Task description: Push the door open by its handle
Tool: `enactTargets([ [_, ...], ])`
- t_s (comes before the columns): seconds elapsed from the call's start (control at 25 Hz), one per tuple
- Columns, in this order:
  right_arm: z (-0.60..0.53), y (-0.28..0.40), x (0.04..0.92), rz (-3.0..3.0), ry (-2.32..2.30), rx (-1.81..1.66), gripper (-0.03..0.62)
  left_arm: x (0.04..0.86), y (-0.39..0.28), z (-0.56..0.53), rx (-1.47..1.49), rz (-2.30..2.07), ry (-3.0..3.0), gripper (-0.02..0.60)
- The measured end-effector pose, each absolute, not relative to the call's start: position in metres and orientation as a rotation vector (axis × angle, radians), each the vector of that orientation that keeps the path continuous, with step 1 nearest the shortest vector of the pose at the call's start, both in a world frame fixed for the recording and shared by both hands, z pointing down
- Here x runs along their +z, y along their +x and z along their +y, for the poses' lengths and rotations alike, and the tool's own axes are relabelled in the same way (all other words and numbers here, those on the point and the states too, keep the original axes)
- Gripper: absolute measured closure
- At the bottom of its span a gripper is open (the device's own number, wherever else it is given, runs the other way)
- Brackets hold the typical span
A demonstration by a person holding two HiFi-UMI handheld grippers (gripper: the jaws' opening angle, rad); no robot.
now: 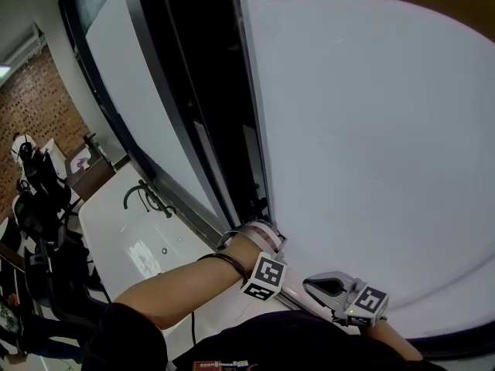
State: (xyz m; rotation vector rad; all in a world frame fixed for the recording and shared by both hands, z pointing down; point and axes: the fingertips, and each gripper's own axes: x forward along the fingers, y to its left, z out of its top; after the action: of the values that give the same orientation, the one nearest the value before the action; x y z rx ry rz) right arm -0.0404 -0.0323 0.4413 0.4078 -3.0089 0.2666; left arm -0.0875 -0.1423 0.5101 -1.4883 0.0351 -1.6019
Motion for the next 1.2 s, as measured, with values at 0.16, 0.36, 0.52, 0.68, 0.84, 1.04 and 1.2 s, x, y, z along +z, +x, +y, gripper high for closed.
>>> enactTargets([
  [0.16,-0.033,-0.046,0.444,-3.011,0.347,0.26,0.594,0.518,-0.098,-0.15,-1.645,0.036,-1.38,0.581],
  [0.36,-0.036,-0.05,0.446,-3.023,0.309,0.268,0.594,0.531,-0.108,-0.165,-1.699,0.048,-1.226,0.577],
  [0.52,-0.045,-0.037,0.442,-3.02,0.338,0.255,0.594,0.533,-0.093,-0.181,-1.689,0.029,-1.225,0.577],
  [0.68,-0.053,-0.028,0.438,-3.012,0.329,0.222,0.594,0.533,-0.079,-0.204,-1.678,-0.006,-1.224,0.578],
  [0.84,-0.06,-0.021,0.443,-3.004,0.305,0.212,0.594,0.535,-0.067,-0.232,-1.628,-0.004,-1.214,0.578],
  [1.04,-0.069,0.008,0.453,-2.98,0.3,0.189,0.594,0.537,-0.044,-0.269,-1.603,-0.02,-1.205,0.578],
  [1.2,-0.079,0.033,0.457,-2.953,0.348,0.196,0.594,0.537,-0.024,-0.301,-1.616,-0.053,-1.213,0.579],
])
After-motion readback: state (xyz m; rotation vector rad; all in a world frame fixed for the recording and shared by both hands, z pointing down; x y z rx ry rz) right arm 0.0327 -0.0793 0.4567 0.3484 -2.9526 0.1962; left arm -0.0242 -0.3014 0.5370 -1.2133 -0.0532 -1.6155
